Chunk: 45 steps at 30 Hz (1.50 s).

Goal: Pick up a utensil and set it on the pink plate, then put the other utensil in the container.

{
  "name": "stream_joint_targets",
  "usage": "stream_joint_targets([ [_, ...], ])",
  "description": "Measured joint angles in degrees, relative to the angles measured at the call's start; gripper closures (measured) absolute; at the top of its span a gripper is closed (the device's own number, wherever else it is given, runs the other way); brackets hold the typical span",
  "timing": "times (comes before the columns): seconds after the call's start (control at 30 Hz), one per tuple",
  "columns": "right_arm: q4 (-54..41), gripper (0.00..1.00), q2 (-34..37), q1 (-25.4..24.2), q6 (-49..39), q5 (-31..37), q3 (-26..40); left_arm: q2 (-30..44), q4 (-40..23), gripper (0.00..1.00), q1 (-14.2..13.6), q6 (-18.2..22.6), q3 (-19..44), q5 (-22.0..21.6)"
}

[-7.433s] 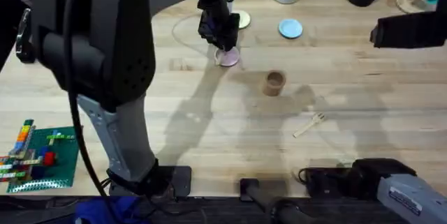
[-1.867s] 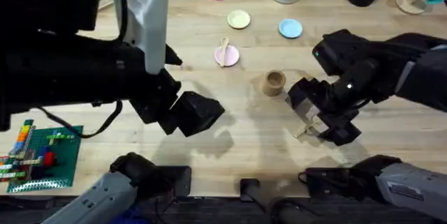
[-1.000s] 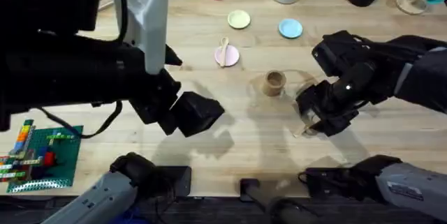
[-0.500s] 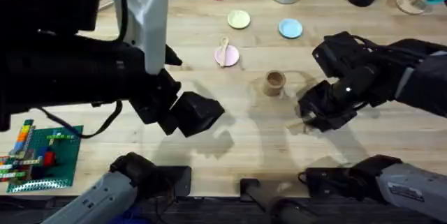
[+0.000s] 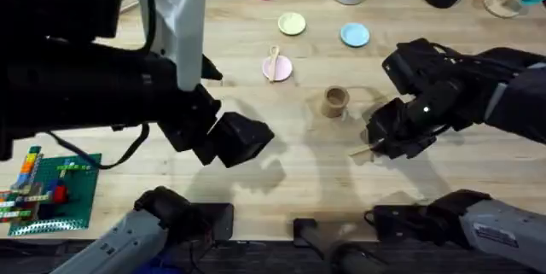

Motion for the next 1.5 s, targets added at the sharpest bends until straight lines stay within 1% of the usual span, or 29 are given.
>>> stream_joint_targets([
  [0.23,-1.85,0.970,-0.48,0.07,-4.21,1.71,0.37,0.00,-0.14,0.008,0.00,-0.02,0.00,0.00],
  [0.3,-3.04,0.970,-0.48,0.08,-6.08,2.63,1.53,0.00,-0.69,0.008,0.00,0.00,0.00,0.00],
  [0.4,-5.07,0.970,-0.48,0.07,-10.04,4.54,5.32,0.00,-1.43,0.008,0.00,0.00,0.00,0.00],
  [0.6,-6.34,0.971,-0.52,0.09,-23.00,8.81,14.30,0.00,-1.73,0.008,0.00,-0.01,0.00,0.00],
  [0.73,-6.40,0.971,-0.52,0.09,-31.19,10.25,17.78,0.00,-1.73,0.007,0.00,-0.01,0.00,0.00],
  [0.87,-5.96,0.970,-0.52,0.07,-35.47,10.92,19.44,0.00,-2.52,0.007,0.00,0.00,0.00,0.01],
  [0.9,-4.18,0.970,-0.52,0.09,-40.26,10.97,19.52,0.00,-3.34,0.008,0.00,0.00,0.00,0.00],
  [1.1,2.22,0.969,-0.52,0.07,-53.78,11.02,19.54,0.00,-4.32,0.008,0.00,0.00,0.00,0.02],
  [1.17,5.01,0.969,-0.52,0.07,-58.54,9.98,19.54,0.00,-3.92,0.008,0.00,0.00,0.00,0.02],
  [1.23,8.07,0.969,-0.52,0.09,-63.08,7.54,19.54,0.00,-3.04,0.009,0.00,0.00,0.00,0.10],
  [1.37,12.78,0.969,-0.52,0.07,-71.67,0.56,19.54,0.00,-1.06,0.008,0.00,0.00,0.00,1.92],
  [1.5,14.81,0.968,-0.52,-0.39,-78.27,-5.76,19.54,0.00,-0.61,0.008,0.00,0.00,0.00,3.88],
])
